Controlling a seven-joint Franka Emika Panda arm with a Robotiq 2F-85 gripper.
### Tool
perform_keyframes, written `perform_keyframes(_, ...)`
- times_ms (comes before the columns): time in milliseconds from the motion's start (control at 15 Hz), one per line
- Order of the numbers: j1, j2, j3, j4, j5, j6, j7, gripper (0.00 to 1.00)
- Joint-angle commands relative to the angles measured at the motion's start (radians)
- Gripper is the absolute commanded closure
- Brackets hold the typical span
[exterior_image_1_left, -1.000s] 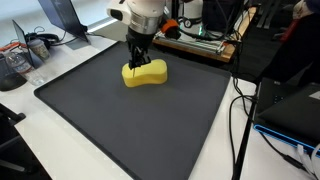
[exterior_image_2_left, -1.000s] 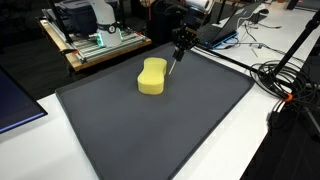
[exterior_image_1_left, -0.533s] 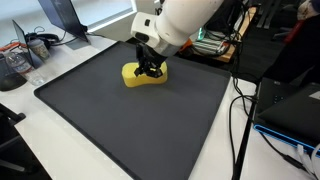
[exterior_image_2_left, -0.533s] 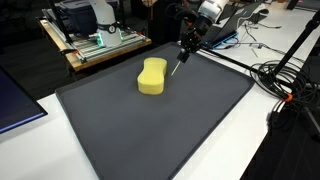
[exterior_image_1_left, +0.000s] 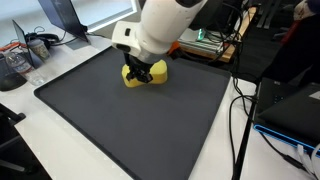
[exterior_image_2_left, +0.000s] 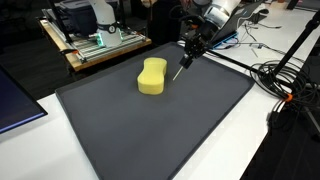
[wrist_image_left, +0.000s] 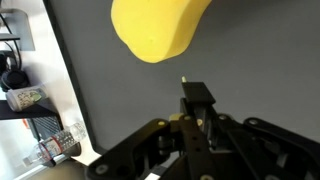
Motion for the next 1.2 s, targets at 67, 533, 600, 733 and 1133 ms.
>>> perform_keyframes(67, -0.115, 0.018, 0.01, 0.092, 0.154, 0.034, -0.294, 0.97)
perform_keyframes(533, -0.298, 0.042, 0.008, 0.191, 0.499, -0.029, -0.677, 0.97)
perform_keyframes(600, -0.323, 0.049, 0.007, 0.206, 0.54, -0.046, -0.713, 0.97)
perform_keyframes(733, -0.368, 0.069, 0.003, 0.235, 0.609, -0.073, -0.766, 0.97)
perform_keyframes(1133, -0.469, 0.118, -0.011, 0.279, 0.741, -0.085, -0.827, 0.97)
